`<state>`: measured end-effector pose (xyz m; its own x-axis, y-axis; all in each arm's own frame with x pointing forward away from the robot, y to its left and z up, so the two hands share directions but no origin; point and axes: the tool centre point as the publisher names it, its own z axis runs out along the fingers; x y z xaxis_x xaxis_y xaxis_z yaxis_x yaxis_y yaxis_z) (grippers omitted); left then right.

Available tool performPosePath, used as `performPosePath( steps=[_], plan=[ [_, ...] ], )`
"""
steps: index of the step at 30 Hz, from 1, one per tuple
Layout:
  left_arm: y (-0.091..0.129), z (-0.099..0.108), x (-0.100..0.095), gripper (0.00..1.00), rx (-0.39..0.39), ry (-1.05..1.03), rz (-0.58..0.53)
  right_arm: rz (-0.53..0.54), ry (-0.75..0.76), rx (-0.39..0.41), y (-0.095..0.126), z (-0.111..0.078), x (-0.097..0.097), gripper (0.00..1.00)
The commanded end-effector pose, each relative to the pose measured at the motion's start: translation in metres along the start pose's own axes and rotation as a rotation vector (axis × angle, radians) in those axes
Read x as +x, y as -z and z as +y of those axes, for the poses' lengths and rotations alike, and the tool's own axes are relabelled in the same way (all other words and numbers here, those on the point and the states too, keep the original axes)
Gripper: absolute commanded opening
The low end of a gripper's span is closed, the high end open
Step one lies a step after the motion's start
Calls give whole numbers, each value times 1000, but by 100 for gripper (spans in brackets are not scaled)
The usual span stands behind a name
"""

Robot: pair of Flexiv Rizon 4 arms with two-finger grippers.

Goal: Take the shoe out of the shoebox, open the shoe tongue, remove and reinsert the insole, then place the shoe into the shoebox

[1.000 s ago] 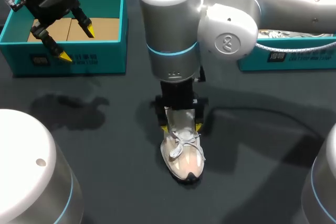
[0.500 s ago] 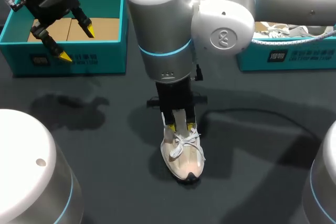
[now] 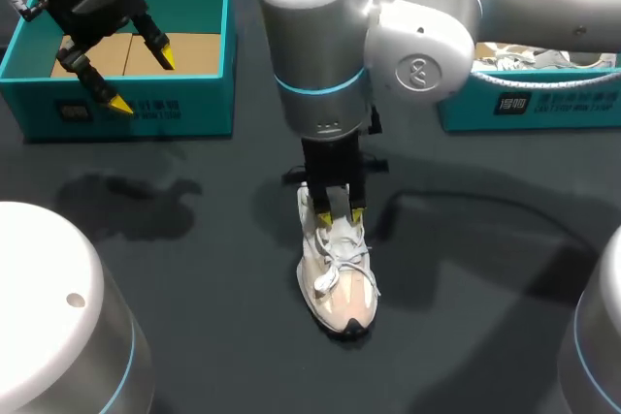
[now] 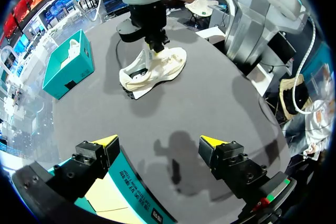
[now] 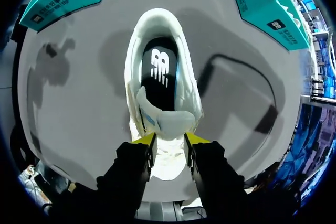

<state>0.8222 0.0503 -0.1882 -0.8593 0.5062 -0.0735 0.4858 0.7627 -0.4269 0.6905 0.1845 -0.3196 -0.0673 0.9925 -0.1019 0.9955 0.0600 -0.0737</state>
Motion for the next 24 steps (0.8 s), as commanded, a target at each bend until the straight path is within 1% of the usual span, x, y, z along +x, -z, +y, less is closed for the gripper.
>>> performPosePath(
  steps=[1, 4, 7, 11, 16, 19, 24],
  plan=[
    [0, 0, -1, 100, -2, -1, 3, 43, 36, 15, -13, 15, -2, 28],
    [0, 0, -1, 100, -2, -1, 3, 82, 72, 20, -24, 25, 0, 24],
    [0, 0, -1, 100, -2, -1, 3, 101, 92, 25, -30, 29, 1, 22],
    [0, 0, -1, 100, -2, -1, 3, 58, 79, 6, -12, 17, 0, 22],
    [0, 0, -1, 100, -2, -1, 3, 8, 55, 25, 1, 5, 4, 23],
    [0, 0, -1, 100, -2, -1, 3, 11, 42, 36, 0, -1, 5, 23],
    [0, 0, -1, 100, -2, -1, 3, 69, 29, 60, -21, -3, 2, 22]
  ],
)
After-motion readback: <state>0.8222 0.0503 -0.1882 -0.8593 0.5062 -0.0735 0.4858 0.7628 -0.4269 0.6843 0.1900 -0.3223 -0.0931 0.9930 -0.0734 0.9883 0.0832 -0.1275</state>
